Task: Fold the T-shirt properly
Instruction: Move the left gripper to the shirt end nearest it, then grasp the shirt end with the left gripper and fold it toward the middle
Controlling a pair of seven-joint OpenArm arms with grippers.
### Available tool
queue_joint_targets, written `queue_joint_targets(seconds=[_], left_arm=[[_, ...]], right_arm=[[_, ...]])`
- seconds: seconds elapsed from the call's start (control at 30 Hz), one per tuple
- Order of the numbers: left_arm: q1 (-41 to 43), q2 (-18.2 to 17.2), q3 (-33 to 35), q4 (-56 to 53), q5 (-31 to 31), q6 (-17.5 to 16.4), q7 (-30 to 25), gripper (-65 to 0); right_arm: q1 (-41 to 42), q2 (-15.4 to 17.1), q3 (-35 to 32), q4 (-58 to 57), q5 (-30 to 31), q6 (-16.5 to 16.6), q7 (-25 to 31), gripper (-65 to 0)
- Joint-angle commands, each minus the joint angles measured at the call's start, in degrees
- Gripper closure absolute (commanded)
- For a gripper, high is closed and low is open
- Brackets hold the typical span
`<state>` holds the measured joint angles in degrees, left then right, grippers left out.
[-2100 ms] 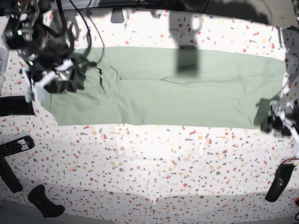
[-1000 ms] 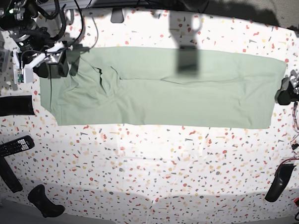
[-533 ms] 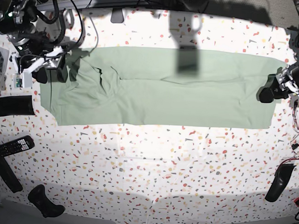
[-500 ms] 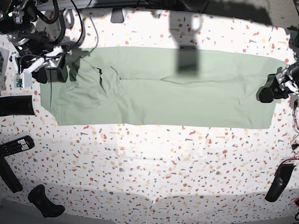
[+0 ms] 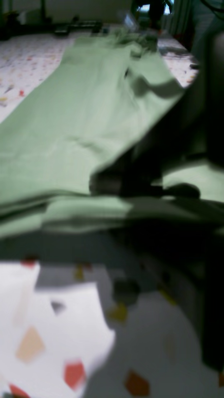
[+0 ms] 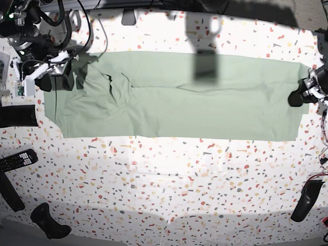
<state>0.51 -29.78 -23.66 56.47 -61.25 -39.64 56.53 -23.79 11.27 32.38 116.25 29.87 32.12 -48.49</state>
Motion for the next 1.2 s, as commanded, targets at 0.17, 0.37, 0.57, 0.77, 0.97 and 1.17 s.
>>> queue_joint_targets(seconds=[0.17,0.37,0.57,0.77,0.97,1.17], left_arm=[[-2.36,-3.82,-0.31,0.59,-2.14,-0.36,-0.52,0.0],[-4.52,-3.72,-0.31,0.66,-3.37,-0.36,5.99,0.0],[-4.48,-2.91,-0.28,2.91,-2.84,-0.36,7.93,0.0],[-4.15,0.94,-0.28,15.76,8.39,-0.17,8.63,0.0],[-4.17,7.67,-0.28,27.91,10.25,3.63,14.73,0.0],[-3.96,15.21,-0.28,30.62,10.25,3.63,20.28,0.0]], right_arm=[[0.31,0.66,0.28,1.18,1.22,0.5,1.38,-36.1],[0.79,0.66,0.24,1.18,2.32,0.52,1.25,-36.1],[2.49,0.63,0.24,1.18,2.32,0.52,0.85,-36.1],[3.96,0.66,0.24,1.18,2.27,0.7,0.46,-36.1],[4.09,0.66,0.24,1.18,2.25,0.72,0.22,-36.1],[4.11,0.66,0.24,1.18,2.27,0.72,0.24,-36.1]])
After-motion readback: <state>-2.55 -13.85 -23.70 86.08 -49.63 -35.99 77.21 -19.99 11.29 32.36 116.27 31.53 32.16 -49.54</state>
